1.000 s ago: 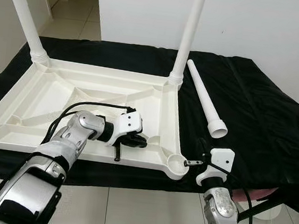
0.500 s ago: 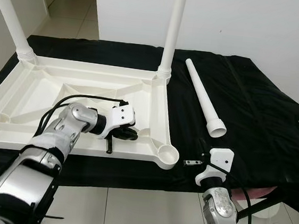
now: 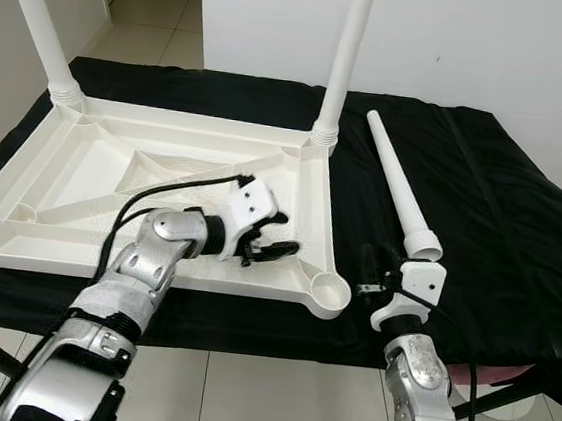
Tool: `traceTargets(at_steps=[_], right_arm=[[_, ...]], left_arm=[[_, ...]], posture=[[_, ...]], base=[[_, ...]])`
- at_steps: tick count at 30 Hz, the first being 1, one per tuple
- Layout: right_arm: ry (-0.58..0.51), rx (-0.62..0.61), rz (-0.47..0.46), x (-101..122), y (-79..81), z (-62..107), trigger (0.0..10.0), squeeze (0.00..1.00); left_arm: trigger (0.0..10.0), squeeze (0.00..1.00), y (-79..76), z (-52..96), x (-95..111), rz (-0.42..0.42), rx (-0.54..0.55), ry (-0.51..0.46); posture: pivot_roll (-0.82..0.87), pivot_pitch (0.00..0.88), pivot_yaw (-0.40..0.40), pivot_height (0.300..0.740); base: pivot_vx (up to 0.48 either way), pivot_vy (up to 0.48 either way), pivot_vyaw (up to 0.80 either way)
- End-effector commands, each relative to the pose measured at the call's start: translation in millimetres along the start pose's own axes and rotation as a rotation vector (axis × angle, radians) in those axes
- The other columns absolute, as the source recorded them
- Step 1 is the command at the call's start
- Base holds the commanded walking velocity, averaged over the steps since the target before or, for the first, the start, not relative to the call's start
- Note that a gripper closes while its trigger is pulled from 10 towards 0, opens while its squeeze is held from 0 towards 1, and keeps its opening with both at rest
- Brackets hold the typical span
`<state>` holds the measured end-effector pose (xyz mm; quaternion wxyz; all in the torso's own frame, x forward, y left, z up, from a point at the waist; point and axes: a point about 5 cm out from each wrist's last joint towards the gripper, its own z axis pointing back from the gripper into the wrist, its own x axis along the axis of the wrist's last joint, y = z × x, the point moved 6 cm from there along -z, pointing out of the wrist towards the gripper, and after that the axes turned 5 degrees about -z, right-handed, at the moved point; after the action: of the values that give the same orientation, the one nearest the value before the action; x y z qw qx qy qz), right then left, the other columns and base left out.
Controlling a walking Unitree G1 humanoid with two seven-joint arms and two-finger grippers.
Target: Building children table
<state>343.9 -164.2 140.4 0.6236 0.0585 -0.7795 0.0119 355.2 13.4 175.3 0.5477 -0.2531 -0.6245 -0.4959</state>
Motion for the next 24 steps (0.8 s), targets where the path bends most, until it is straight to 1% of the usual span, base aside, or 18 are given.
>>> traceTargets(at_steps=[1, 3, 5, 6, 8, 11, 12, 13, 14, 15, 17, 21, 23, 24], right_arm=[[0.002, -0.027, -0.007, 0, -7.8, -1.1, 10.0, 1.00], [-0.029, -0.055, 0.015, 11, -18.2, -13.2, 10.0, 1.00], [-0.055, -0.094, 0.021, 20, -30.0, -23.1, 10.0, 1.00], [-0.055, -0.094, 0.021, 20, -30.0, -23.1, 10.0, 1.00], [-0.055, -0.139, 0.048, 24, -41.3, -30.6, 10.0, 1.00], [-0.054, -0.152, 0.058, 25, -45.1, -33.5, 10.0, 1.00], [-0.041, -0.183, 0.073, 24, -52.8, -38.0, 10.0, 0.95], [-0.041, -0.183, 0.073, 24, -52.8, -38.0, 10.0, 0.95], [-0.018, -0.207, 0.078, 22, -60.1, -42.8, 10.0, 0.00], [-0.018, -0.207, 0.078, 22, -60.1, -42.8, 10.0, 0.00], [0.017, -0.251, 0.092, 19, -73.1, -50.2, 10.0, 0.00], [0.028, -0.257, 0.103, 18, -76.3, -53.4, 10.0, 0.00], [0.039, -0.239, 0.092, 18, -78.1, -59.7, 10.0, 0.00], [0.039, -0.239, 0.092, 18, -78.1, -59.7, 10.0, 0.00]], left_arm=[[10.0, 0.00, 4.6, 2.5, 1, 0.029, 0.041, -0.004], [10.0, 0.00, 3.9, 2.1, 11, 0.045, 0.069, -0.033], [10.0, 0.00, 5.9, 3.3, 18, 0.094, 0.107, -0.063], [10.0, 0.00, 5.9, 3.3, 18, 0.094, 0.107, -0.063], [10.0, 0.00, 10.5, 4.7, 20, 0.131, 0.155, -0.068], [10.0, 0.00, 10.9, 6.3, 21, 0.148, 0.173, -0.062], [10.0, 0.00, 11.2, 6.6, 22, 0.166, 0.196, -0.061], [10.0, 0.00, 11.2, 6.6, 22, 0.166, 0.196, -0.061], [10.0, 0.00, 11.1, 6.7, 22, 0.195, 0.218, -0.055], [10.0, 0.00, 11.1, 6.7, 22, 0.195, 0.218, -0.055], [10.0, 0.00, 9.3, 5.3, 24, 0.233, 0.247, -0.048], [10.0, 0.00, 6.1, 4.0, 28, 0.234, 0.250, -0.059], [10.0, 0.00, -1.1, 1.3, 33, 0.251, 0.245, -0.077], [10.0, 0.00, -1.1, 1.3, 33, 0.251, 0.245, -0.077]], posture=[[-0.12, 0.000, -0.006, 0.740], [-0.11, 0.000, -0.007, 0.740], [-0.11, 0.000, -0.006, 0.740], [-0.11, 0.000, -0.006, 0.740], [-0.11, 0.000, -0.007, 0.740], [-0.11, 0.000, -0.007, 0.740], [-0.10, 0.000, -0.011, 0.740], [-0.10, 0.000, -0.011, 0.740], [-0.10, 0.000, -0.011, 0.740], [-0.10, 0.000, -0.011, 0.740], [-0.10, 0.000, -0.011, 0.740], [-0.09, 0.000, -0.008, 0.740], [-0.08, 0.000, -0.006, 0.740], [-0.08, 0.000, -0.006, 0.740]], base=[[0.000, 0.000, 0.00], [0.000, 0.000, 0.00], [0.000, 0.000, 0.00], [0.000, 0.000, 0.00], [0.000, 0.000, 0.00], [0.000, 0.000, 0.00], [0.000, 0.000, 0.00], [0.000, 0.000, 0.00], [0.000, 0.000, 0.00], [0.000, 0.000, 0.00], [0.000, 0.000, 0.00], [0.000, 0.000, 0.00], [0.000, 0.000, 0.00], [0.000, 0.000, 0.00]])
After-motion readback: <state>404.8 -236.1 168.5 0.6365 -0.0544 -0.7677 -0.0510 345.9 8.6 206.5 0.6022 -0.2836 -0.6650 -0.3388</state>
